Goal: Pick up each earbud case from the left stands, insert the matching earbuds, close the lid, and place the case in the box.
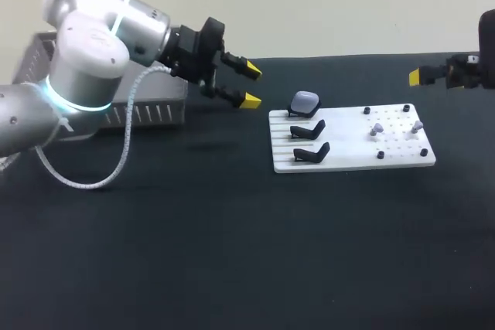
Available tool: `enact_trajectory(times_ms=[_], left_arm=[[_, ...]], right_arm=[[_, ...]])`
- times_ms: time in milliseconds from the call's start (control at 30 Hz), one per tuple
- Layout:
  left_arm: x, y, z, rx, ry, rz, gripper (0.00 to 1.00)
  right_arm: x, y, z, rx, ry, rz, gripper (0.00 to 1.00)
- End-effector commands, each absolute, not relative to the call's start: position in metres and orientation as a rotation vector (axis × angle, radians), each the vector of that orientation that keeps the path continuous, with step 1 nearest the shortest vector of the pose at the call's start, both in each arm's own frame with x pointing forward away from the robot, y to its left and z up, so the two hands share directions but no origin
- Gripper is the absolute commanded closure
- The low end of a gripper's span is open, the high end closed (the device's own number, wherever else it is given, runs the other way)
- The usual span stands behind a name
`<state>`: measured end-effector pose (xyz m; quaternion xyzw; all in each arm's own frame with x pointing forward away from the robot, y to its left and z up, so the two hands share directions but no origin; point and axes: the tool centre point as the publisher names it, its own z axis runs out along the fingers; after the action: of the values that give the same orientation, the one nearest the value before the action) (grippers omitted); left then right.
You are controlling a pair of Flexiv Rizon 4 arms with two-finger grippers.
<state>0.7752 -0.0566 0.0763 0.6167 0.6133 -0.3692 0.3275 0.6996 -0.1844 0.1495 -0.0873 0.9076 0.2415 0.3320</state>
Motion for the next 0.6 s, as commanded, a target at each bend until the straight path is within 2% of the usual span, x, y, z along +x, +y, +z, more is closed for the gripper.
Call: enact_trajectory(times_ms=[33, 133, 233, 267, 300, 333, 467, 567, 600], left_arm=[[0.774, -0.064, 0.071, 1.61, 1.602, -0.966, 0.0], [0.773, -0.069, 0.066, 1.605, 1.595, -0.969, 0.0], [0.773, -0.074, 0.061, 1.594, 1.596, -0.975, 0.05], [0.774, -0.077, 0.058, 1.591, 1.599, -0.973, 0.14], [0.774, -0.078, 0.057, 1.589, 1.603, -0.972, 0.17], [0.775, -0.079, 0.055, 1.586, 1.606, -0.972, 0.24], [0.776, -0.086, 0.053, 1.581, 1.604, -0.972, 0.24], [0.776, -0.091, 0.048, 1.587, 1.595, -0.972, 0.29], [0.776, -0.093, 0.046, 1.588, 1.595, -0.972, 0.33]], right_arm=[[0.699, -0.185, 0.15, -0.229, 2.372, 0.631, 0.0], [0.699, -0.185, 0.15, -0.229, 2.372, 0.631, 0.0], [0.699, -0.185, 0.15, -0.229, 2.372, 0.631, 0.0], [0.699, -0.185, 0.15, -0.229, 2.372, 0.631, 0.0], [0.699, -0.185, 0.15, -0.229, 2.372, 0.631, 0.0], [0.699, -0.185, 0.15, -0.229, 2.372, 0.631, 0.0], [0.699, -0.185, 0.15, -0.229, 2.372, 0.631, 0.0], [0.699, -0.185, 0.15, -0.229, 2.372, 0.631, 0.0], [0.699, -0.185, 0.15, -0.229, 2.372, 0.631, 0.0]])
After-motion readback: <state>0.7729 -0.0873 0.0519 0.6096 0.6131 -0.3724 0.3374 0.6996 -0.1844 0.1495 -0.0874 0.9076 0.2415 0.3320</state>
